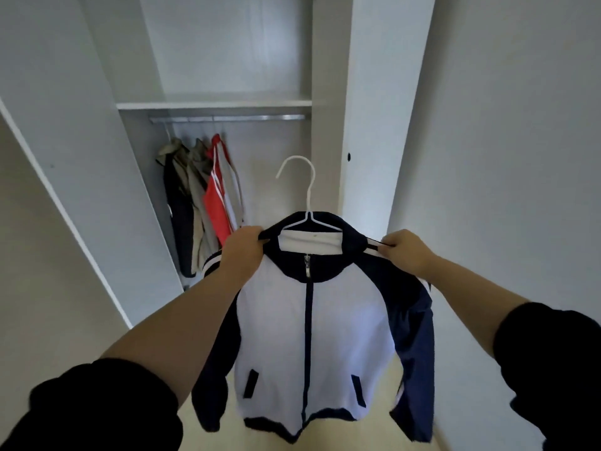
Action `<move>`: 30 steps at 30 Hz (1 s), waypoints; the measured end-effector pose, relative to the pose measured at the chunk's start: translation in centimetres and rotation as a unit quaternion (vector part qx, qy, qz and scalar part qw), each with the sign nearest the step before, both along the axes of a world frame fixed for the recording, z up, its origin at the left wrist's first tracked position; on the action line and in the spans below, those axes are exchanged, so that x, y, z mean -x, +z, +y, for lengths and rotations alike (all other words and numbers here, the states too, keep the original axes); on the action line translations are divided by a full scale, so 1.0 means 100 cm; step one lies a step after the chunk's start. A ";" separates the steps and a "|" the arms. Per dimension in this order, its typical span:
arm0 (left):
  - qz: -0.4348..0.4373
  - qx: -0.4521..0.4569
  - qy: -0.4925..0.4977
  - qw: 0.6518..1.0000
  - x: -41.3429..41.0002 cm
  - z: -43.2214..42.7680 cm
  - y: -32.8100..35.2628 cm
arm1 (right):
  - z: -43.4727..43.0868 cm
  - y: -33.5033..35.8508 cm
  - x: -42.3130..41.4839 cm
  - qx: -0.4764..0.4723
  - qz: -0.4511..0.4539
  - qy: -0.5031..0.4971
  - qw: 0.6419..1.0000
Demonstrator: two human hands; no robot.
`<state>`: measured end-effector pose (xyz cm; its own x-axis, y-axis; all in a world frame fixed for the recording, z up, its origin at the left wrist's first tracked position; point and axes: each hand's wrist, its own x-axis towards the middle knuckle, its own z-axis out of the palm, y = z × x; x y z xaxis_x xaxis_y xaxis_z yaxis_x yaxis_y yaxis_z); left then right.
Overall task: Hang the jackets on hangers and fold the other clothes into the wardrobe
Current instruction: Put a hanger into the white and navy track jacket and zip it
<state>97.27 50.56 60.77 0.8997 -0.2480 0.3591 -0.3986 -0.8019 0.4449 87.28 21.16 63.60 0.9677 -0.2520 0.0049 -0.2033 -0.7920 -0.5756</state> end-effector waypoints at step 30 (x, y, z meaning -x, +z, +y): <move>0.247 0.008 -0.003 0.969 -0.454 0.100 -0.069 | 0.137 0.017 -0.490 0.109 0.119 0.078 0.984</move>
<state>142.69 60.60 53.84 0.9615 -0.2511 -0.1113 -0.1378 -0.7915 0.5954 136.24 34.89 65.34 0.9748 -0.1193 -0.1887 -0.1786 -0.9238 -0.3386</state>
